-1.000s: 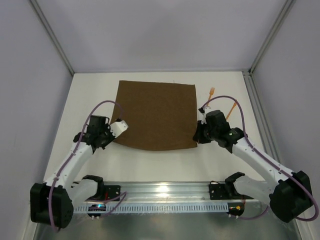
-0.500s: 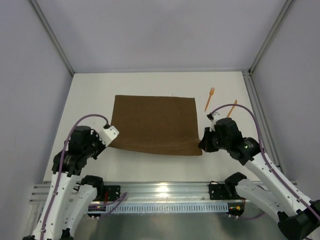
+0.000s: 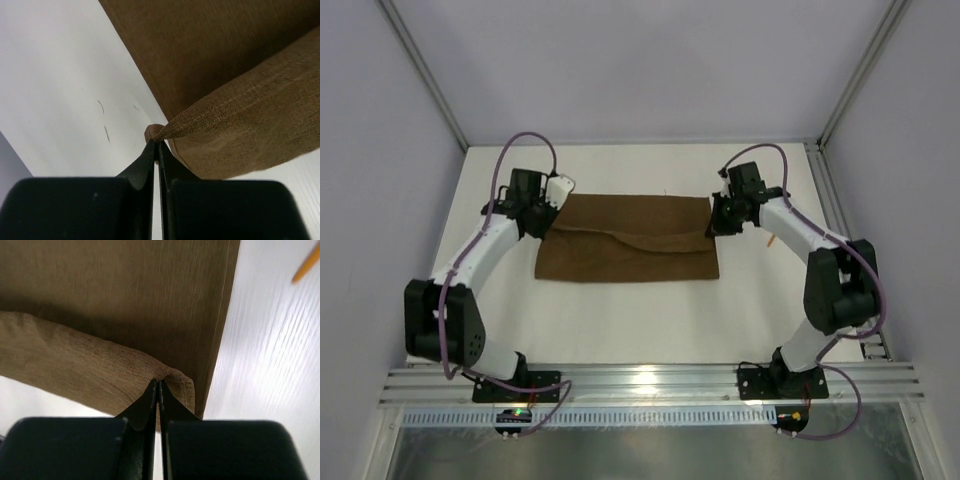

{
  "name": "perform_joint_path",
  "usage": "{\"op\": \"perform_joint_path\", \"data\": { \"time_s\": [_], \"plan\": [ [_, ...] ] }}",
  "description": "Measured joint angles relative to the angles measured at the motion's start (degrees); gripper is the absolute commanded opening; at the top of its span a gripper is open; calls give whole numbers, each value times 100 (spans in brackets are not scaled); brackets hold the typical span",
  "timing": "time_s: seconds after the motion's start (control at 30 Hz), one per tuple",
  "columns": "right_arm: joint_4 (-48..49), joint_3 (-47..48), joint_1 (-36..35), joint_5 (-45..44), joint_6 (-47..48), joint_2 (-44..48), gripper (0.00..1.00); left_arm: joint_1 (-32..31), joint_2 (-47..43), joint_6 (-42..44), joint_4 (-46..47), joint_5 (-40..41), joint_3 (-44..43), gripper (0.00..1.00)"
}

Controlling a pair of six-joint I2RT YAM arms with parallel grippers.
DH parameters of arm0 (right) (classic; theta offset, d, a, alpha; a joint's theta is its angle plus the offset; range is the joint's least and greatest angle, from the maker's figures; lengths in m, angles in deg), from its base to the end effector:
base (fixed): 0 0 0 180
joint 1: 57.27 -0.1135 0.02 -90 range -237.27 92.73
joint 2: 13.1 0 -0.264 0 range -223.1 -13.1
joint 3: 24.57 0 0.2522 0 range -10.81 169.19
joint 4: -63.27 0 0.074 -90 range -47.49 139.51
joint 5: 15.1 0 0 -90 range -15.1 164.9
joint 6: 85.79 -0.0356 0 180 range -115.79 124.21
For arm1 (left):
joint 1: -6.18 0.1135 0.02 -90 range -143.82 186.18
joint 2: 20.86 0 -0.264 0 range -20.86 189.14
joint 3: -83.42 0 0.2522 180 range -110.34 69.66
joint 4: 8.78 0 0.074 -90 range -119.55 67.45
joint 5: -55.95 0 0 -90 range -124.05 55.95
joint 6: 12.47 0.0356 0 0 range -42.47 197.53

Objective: Fold the napkin into a case and place the utensils inside
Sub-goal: Fold and flatten the napkin at the center of the board.

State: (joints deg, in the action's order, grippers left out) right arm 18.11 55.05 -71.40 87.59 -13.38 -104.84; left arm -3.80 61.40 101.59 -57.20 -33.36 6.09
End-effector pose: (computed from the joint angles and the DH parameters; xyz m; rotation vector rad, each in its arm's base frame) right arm 0.3214 0.0890 0.2329 -0.0064 2.6109 0.4885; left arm 0.2967 -0.0518 0.2655 0.7287 2.3974 0.1167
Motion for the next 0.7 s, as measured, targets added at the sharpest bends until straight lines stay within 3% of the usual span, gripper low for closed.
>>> {"op": "perform_joint_path", "data": {
  "time_s": [0.2, 0.53, 0.7],
  "plan": [
    [273, 1019, 284, 109, 74, -1373, 3, 59, 1386, -144, 813, 168, -756, 0],
    [570, 1176, 577, 304, -101, -1917, 3, 74, 2605, -136, 1263, 254, -1239, 0],
    [695, 1198, 658, 343, -216, -2118, 10, 74, 2789, -127, 1327, 271, -1357, 0]
  ]
}}
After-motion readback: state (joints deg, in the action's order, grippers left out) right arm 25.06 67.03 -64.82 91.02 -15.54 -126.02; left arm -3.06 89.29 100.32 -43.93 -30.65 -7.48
